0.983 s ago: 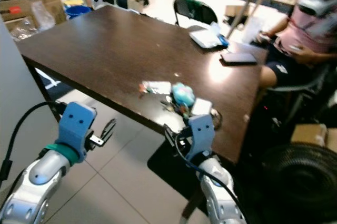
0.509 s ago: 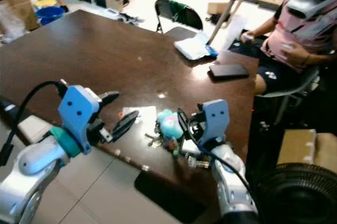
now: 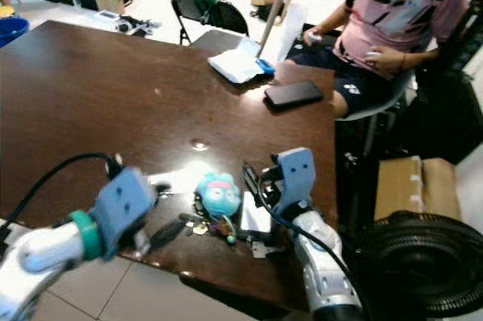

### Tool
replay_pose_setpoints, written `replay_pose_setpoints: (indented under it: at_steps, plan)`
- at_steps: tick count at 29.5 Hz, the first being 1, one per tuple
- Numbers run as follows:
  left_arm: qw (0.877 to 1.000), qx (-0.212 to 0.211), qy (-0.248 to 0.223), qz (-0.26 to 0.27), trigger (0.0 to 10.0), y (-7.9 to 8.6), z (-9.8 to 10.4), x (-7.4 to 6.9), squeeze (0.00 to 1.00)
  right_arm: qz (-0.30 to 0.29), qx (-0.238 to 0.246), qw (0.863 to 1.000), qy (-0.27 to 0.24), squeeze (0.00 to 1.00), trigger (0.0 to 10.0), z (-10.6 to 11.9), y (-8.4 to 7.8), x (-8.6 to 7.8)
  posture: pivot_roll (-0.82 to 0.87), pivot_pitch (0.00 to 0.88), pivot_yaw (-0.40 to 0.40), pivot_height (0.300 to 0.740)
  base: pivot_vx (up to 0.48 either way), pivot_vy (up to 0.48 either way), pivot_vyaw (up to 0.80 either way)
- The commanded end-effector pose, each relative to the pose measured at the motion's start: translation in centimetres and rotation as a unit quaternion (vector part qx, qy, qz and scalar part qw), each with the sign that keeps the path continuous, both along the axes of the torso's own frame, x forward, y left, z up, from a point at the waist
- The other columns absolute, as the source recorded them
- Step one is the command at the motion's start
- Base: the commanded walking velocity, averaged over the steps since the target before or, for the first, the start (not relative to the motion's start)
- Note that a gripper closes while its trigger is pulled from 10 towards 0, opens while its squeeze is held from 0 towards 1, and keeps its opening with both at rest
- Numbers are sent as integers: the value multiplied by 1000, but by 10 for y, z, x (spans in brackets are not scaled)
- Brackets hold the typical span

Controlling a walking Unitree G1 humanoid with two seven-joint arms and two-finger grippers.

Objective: Hang keys on a hook

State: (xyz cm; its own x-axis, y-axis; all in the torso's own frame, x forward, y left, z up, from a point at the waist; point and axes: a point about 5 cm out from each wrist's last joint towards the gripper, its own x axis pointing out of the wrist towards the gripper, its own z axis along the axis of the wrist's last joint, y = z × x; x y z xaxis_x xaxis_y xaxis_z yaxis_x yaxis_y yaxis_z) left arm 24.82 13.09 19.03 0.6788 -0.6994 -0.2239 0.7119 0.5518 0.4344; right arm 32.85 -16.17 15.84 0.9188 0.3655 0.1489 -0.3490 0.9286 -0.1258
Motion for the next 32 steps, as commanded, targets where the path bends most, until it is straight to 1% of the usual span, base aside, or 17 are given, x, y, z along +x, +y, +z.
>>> replay_pose_setpoints:
  at_steps: [1,2,4,5,6,8,9,10,14,16,17,18,21,23,27,31,32]
  plan:
    - [1000,9,18,-17,10000,0,-3,-7,0,19,-15,1000,6,0,10000,-7,3,-3,43,94,76,740,0,0,0]
    - [1000,9,18,-17,10000,0,-3,-7,0,19,-15,1000,6,0,10000,-7,3,-3,43,94,76,740,0,0,0]
    - [999,27,38,-10,10000,11,-8,-10,0,70,-37,997,2,0,10000,-6,14,-8,49,96,78,740,0,0,0]
    - [999,27,38,-10,10000,11,-8,-10,0,70,-37,997,2,0,10000,-6,14,-8,49,96,78,740,0,0,0]
    - [998,31,46,-7,10000,14,-9,-11,0,88,-43,995,0,0,10000,-5,19,-9,49,96,78,740,0,0,0]
    - [997,48,61,13,10000,23,-15,-6,0,123,-67,990,0,0,10000,-6,26,-11,54,97,77,740,0,0,0]
    - [997,48,61,13,10000,23,-15,-6,0,123,-67,990,0,0,10000,-6,26,-11,54,97,77,740,0,0,0]
    - [994,67,66,58,10000,34,-21,6,0,149,-82,985,9,0,10000,-8,28,-12,58,96,81,740,0,0,0]
    - [991,76,68,83,10000,41,-25,12,0,167,-88,982,17,0,10000,-10,27,-14,54,99,84,740,0,0,0]
    - [989,82,76,96,10000,46,-27,16,0,171,-65,983,36,0,10000,-10,18,-14,48,103,94,740,0,0,0]
    - [989,82,76,96,10000,46,-27,16,0,171,-65,983,36,0,10000,-10,18,-14,48,103,94,740,0,0,0]
    - [988,84,84,100,10000,49,-29,15,0,168,-56,983,44,0,10000,-10,13,-13,50,106,99,740,0,0,0]
    - [986,90,98,105,10000,56,-33,11,0,165,-42,984,52,0,10000,-10,5,-13,55,110,103,740,0,0,0]
    - [985,92,102,107,10000,58,-35,9,0,164,-37,984,55,0,10000,-10,3,-13,55,110,103,740,0,0,0]
    - [982,94,106,129,10000,66,-39,8,0,174,-28,983,59,0,10000,-9,4,-13,66,119,107,740,0,0,0]
    - [967,97,109,207,10000,90,-51,22,0,219,8,973,72,0,10000,-5,13,-17,67,133,116,740,0,0,0]
    - [967,97,109,207,10000,90,-51,22,0,219,8,973,72,0,10000,-5,13,-17,67,133,116,740,0,0,0]
